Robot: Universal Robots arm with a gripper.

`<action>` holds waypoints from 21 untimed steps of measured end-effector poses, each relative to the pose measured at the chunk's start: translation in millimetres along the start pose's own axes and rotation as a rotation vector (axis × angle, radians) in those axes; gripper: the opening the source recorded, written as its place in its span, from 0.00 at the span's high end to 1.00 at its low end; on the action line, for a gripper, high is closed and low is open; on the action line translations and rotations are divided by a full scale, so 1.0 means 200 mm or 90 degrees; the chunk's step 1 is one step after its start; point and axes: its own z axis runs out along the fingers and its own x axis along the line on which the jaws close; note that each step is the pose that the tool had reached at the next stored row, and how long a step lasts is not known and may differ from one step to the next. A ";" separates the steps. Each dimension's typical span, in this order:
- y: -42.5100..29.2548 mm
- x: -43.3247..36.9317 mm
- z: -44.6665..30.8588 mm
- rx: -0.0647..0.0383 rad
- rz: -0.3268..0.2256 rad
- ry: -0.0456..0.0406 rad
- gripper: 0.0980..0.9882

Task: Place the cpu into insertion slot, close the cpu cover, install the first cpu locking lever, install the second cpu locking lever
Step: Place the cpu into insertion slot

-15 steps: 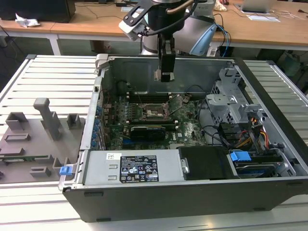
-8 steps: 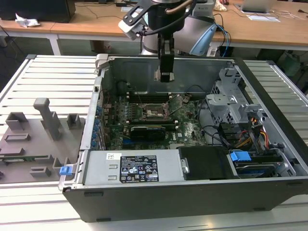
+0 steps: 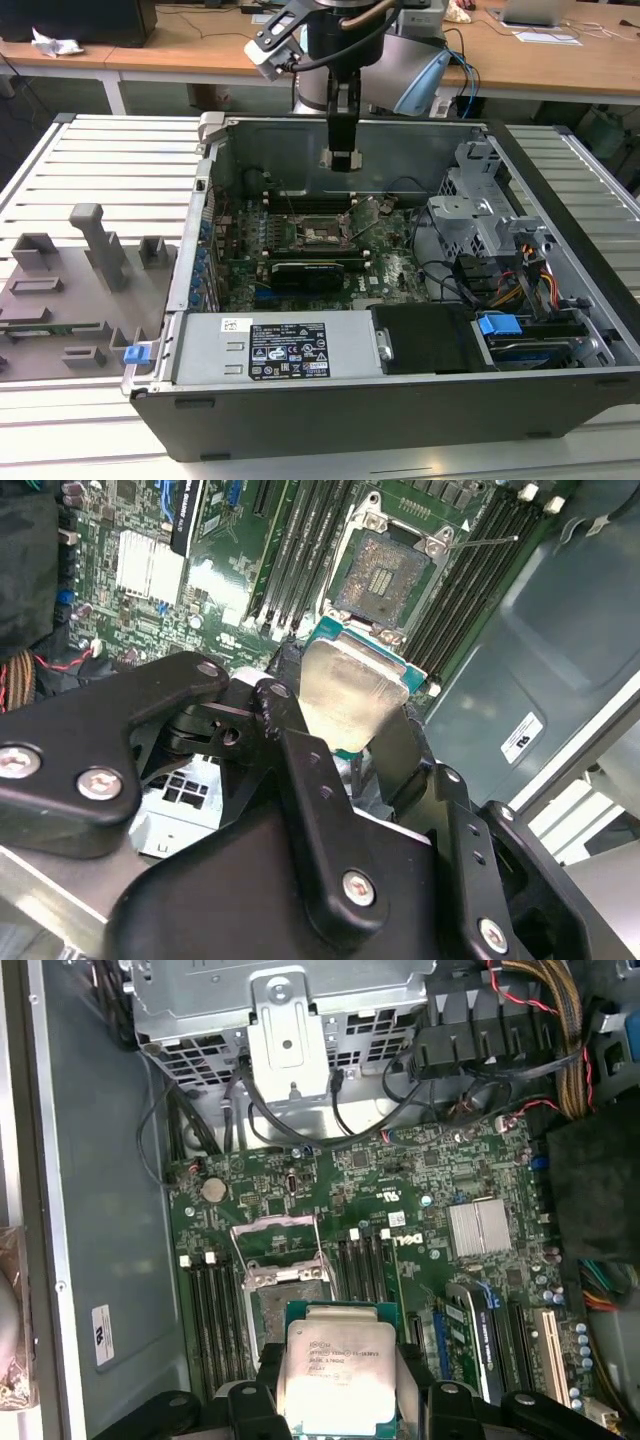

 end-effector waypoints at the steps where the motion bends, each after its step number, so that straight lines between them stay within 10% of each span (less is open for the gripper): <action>1: 0.000 0.000 0.000 0.000 0.004 -0.0003 0.52; 21: -0.002 0.002 0.018 -0.001 0.049 -0.0042 0.52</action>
